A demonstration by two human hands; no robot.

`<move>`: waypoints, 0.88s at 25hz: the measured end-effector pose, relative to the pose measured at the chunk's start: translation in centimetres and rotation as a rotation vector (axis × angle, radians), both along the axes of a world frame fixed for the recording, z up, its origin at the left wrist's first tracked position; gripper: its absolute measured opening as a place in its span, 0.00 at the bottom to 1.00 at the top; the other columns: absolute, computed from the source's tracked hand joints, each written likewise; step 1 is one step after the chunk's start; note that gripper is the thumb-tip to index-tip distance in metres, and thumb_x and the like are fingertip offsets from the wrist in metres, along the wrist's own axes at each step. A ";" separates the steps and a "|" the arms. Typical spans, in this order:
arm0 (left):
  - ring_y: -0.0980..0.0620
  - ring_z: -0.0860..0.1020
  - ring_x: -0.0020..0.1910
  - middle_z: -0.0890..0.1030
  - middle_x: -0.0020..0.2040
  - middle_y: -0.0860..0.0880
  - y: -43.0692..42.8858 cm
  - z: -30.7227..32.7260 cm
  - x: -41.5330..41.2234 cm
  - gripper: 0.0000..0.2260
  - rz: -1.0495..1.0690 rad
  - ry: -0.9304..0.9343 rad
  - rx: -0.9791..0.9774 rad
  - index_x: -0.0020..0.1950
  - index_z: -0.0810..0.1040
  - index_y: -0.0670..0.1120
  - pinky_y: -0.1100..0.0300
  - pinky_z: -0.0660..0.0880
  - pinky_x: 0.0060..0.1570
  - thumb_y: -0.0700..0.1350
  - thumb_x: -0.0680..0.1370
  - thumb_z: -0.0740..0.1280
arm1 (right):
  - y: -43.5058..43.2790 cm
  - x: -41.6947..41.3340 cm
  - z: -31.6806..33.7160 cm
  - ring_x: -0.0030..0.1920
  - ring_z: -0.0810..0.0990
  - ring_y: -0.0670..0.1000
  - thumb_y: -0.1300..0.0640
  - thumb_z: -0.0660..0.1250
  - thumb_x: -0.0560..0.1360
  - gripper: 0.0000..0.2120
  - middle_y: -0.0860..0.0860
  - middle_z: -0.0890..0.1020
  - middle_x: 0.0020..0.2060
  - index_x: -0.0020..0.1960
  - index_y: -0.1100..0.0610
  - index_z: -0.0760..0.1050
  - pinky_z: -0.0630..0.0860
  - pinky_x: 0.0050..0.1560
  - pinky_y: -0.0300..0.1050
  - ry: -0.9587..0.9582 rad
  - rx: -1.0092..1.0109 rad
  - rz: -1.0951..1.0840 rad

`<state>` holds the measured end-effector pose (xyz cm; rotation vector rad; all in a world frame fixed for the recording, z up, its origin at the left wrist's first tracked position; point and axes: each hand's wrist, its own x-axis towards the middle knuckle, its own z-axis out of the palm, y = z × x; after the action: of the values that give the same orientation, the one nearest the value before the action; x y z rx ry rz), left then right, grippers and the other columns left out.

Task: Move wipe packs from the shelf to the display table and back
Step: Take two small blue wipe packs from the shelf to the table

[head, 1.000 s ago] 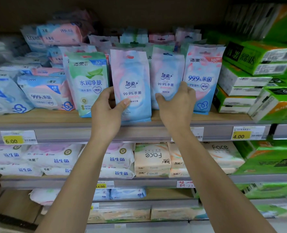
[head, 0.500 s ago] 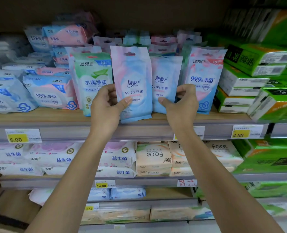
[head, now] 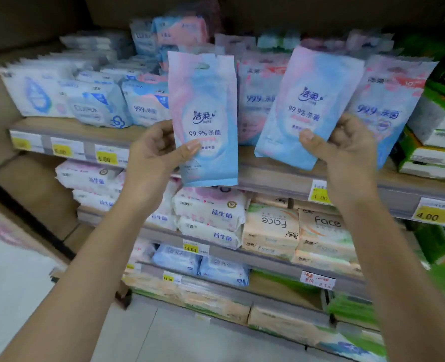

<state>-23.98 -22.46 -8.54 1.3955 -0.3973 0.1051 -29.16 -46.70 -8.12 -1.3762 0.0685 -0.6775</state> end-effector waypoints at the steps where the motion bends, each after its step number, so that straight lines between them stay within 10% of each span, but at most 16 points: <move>1: 0.55 0.82 0.47 0.85 0.44 0.55 1.2 -1.0 -1.6 0.13 0.040 0.028 0.020 0.51 0.78 0.46 0.61 0.79 0.44 0.38 0.69 0.72 | 0.7 -0.6 -0.7 0.47 0.84 0.48 0.66 0.73 0.66 0.19 0.46 0.86 0.42 0.54 0.57 0.73 0.82 0.48 0.47 0.021 -0.002 0.079; 22: 0.52 0.83 0.44 0.85 0.46 0.49 23.8 -18.6 -53.8 0.11 1.491 0.595 -0.402 0.51 0.79 0.45 0.64 0.79 0.39 0.35 0.70 0.70 | 42.2 -24.8 -18.6 0.41 0.84 0.50 0.67 0.74 0.63 0.22 0.51 0.86 0.40 0.54 0.60 0.74 0.82 0.42 0.44 0.541 -0.456 1.635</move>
<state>-77.79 1.36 -27.14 0.9858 1.1574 0.8945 -53.91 -4.47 -26.68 -1.4950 -0.7506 1.0977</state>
